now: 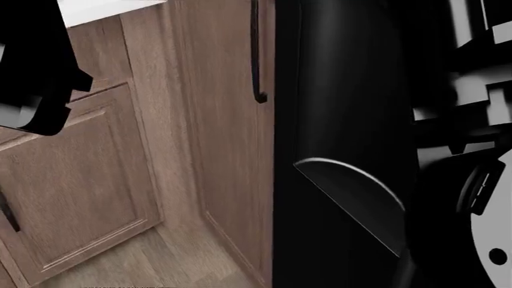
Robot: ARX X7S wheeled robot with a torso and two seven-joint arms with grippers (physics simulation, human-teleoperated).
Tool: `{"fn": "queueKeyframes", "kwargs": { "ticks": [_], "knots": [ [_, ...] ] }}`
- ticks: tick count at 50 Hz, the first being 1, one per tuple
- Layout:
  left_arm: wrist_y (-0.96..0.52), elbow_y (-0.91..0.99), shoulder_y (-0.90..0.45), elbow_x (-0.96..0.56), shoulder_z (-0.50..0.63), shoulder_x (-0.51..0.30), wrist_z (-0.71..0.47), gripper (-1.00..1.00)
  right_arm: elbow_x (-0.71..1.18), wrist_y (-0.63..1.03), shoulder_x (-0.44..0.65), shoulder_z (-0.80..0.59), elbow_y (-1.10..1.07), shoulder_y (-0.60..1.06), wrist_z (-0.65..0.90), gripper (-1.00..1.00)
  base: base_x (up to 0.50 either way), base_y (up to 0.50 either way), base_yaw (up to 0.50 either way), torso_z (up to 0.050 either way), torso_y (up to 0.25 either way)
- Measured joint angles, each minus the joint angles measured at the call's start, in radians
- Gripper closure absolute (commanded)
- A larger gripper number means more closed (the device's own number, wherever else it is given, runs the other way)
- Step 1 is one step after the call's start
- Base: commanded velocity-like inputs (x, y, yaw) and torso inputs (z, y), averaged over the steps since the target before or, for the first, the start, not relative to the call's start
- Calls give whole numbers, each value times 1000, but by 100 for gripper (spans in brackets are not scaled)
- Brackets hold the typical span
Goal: Pick the corn from the oven and place it on the plate on the counter.
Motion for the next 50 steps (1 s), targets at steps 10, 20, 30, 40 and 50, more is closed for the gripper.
{"fn": "queueKeyframes", "kwargs": {
  "ticks": [10,20,30,40,50],
  "knots": [
    [2,-1,-2,1,2,0,0,-100,3,0,0,5,2,-1,-2,100,56,77,500,0,0],
    [3,-3,-7,0,3,-1,3,-100,4,2,-4,9,6,0,-5,100,53,85,500,0,1],
    [6,-1,-7,-1,4,-3,1,-100,3,3,-5,12,5,-3,-4,100,51,94,500,0,0],
    [8,1,-5,-1,6,-3,-4,-100,3,5,-4,14,2,-6,-3,100,46,99,500,0,1],
    [9,0,-9,-2,7,-3,-3,-100,5,7,-7,17,1,-6,-4,100,43,109,500,0,0]
  ]
}}
